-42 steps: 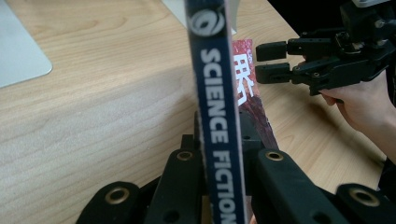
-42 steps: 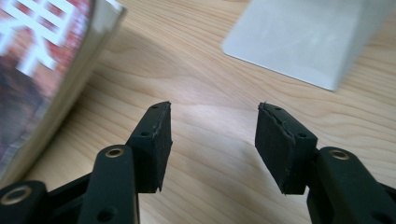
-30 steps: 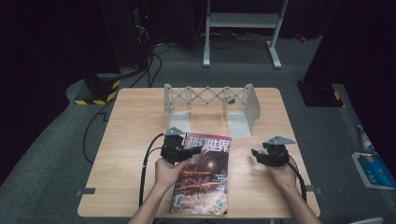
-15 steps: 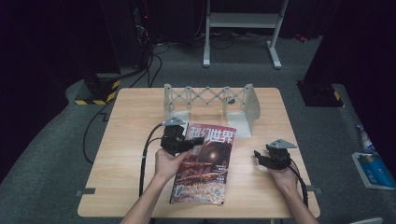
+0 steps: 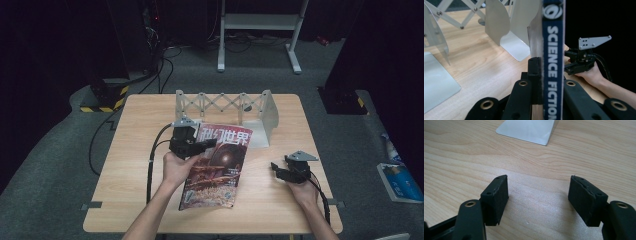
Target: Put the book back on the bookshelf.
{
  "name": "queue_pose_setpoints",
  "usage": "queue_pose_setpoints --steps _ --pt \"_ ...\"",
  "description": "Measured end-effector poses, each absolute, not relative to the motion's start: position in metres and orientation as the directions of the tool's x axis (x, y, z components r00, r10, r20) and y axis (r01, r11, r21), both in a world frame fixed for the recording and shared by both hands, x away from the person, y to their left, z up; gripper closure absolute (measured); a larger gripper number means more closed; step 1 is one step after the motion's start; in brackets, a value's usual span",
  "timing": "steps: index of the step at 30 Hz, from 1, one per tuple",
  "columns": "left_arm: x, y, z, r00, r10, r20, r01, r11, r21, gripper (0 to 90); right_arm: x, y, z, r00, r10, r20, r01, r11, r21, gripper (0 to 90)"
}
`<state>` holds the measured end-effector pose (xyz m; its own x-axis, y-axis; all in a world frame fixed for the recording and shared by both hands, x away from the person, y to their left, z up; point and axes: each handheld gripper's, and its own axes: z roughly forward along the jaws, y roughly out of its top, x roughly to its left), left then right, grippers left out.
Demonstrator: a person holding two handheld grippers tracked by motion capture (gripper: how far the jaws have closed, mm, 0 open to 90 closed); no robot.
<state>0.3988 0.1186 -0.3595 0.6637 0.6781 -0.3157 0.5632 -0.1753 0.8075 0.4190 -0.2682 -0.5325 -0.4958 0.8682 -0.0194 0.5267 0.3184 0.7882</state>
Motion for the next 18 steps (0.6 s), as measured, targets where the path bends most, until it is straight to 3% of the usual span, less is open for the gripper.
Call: queue_pose_setpoints --steps 18 --pt "0.408 0.125 -0.33 0.654 0.713 -0.252 0.534 -0.198 0.822 83.9 0.416 -0.266 -0.536 -0.498 0.867 -0.016 0.506 0.306 0.806 30.4"
